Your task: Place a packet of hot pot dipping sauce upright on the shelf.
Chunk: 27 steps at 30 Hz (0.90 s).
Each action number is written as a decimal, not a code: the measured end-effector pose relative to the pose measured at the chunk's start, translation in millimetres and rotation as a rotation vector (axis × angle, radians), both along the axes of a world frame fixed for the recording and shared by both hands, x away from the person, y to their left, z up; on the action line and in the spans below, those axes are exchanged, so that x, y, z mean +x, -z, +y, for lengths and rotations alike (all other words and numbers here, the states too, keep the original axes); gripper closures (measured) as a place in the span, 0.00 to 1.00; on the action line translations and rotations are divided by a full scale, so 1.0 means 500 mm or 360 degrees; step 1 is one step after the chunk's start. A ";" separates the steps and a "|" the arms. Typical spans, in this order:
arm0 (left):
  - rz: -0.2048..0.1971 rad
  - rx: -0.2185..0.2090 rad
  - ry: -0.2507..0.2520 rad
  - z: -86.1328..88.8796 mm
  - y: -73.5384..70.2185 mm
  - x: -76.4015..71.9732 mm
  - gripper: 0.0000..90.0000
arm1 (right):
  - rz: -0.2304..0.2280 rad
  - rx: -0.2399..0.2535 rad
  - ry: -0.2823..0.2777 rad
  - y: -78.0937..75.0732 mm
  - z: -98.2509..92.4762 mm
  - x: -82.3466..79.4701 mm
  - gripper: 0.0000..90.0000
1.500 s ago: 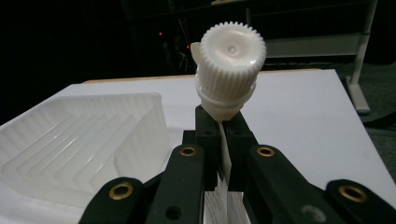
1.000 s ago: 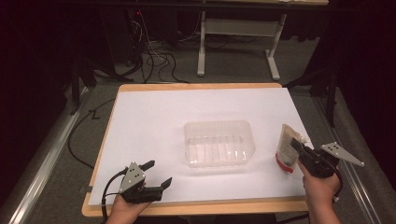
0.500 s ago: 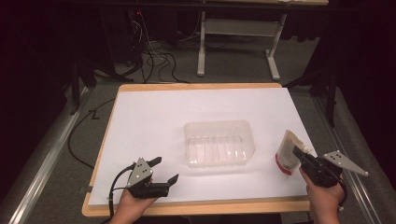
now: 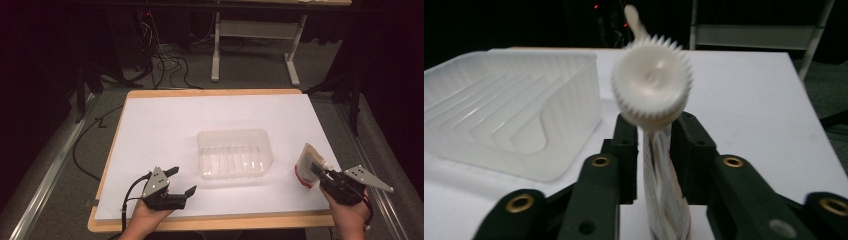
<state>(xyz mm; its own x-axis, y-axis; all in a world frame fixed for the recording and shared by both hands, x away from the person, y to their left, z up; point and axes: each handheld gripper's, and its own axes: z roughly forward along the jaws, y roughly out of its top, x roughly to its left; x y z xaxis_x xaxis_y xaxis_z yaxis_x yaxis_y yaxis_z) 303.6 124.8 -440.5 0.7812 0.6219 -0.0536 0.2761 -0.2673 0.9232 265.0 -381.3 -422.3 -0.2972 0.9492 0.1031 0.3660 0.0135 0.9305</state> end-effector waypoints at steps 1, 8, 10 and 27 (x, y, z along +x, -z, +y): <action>0.0001 -0.0002 0.0003 -0.002 0.000 0.001 0.18 | 0.0018 -0.0027 -0.0018 0.005 -0.001 0.001 0.78; 0.0000 0.0009 0.0040 -0.017 0.002 0.006 0.18 | 0.0178 -0.0058 -0.0012 0.037 -0.011 0.010 0.82; -0.0004 0.0024 0.0045 -0.017 0.002 0.005 0.18 | 0.0185 -0.0047 -0.0005 0.037 -0.012 0.011 0.86; -0.0005 0.0022 0.0000 0.012 0.001 -0.007 0.18 | 0.0166 0.0076 -0.0043 0.014 0.014 0.024 1.00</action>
<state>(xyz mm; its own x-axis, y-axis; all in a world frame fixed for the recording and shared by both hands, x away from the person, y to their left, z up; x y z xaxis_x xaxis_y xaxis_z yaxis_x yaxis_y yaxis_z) 299.9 130.8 -440.9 0.7813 0.6227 -0.0428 0.2734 -0.2798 0.9203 277.1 -374.2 -429.5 -0.3077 0.9343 0.1800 0.4613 -0.0190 0.8871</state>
